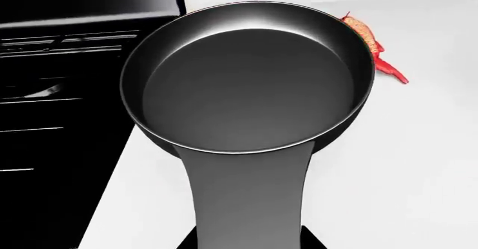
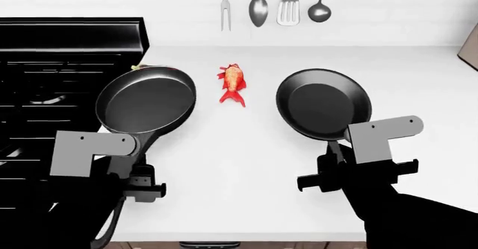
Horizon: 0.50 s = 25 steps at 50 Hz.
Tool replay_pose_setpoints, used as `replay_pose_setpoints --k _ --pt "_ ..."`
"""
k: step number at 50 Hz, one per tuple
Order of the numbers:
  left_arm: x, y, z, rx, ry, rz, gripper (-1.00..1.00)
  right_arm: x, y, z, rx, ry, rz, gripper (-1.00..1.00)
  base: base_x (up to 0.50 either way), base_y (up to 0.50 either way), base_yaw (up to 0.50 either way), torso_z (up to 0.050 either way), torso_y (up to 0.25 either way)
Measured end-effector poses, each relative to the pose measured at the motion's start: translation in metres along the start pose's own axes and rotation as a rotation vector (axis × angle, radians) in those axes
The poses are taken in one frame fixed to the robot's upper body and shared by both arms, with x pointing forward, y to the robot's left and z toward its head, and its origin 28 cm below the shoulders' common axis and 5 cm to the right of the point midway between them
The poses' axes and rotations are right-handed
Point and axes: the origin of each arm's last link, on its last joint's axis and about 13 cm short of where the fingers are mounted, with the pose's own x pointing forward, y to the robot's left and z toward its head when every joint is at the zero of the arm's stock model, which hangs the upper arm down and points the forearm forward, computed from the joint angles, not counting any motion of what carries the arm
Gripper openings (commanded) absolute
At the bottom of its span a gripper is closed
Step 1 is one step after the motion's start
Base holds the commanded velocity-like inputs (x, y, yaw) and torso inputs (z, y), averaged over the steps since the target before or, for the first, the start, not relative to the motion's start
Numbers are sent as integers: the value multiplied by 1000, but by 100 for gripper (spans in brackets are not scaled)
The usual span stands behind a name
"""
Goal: Place both pans onto different burners. Then place the eggplant and the fish on different pans.
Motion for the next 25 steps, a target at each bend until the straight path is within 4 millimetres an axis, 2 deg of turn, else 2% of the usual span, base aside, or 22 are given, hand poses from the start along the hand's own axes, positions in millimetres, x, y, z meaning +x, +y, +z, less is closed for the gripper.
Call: replay_pose_setpoints --k 7,17,25 --pt "-14 -1 6 11 -52 -10 -100 -3 0 1 -7 -18 7 -100 0 0 0 1 3" --pt "-23 0 10 18 -88 -17 -100 -6 1 3 -17 -36 22 -100 -498 0 0 1 3" --pt "-25 0 10 22 -95 -23 -100 -8 2 3 -19 -51 37 -100 0 0 0 1 1"
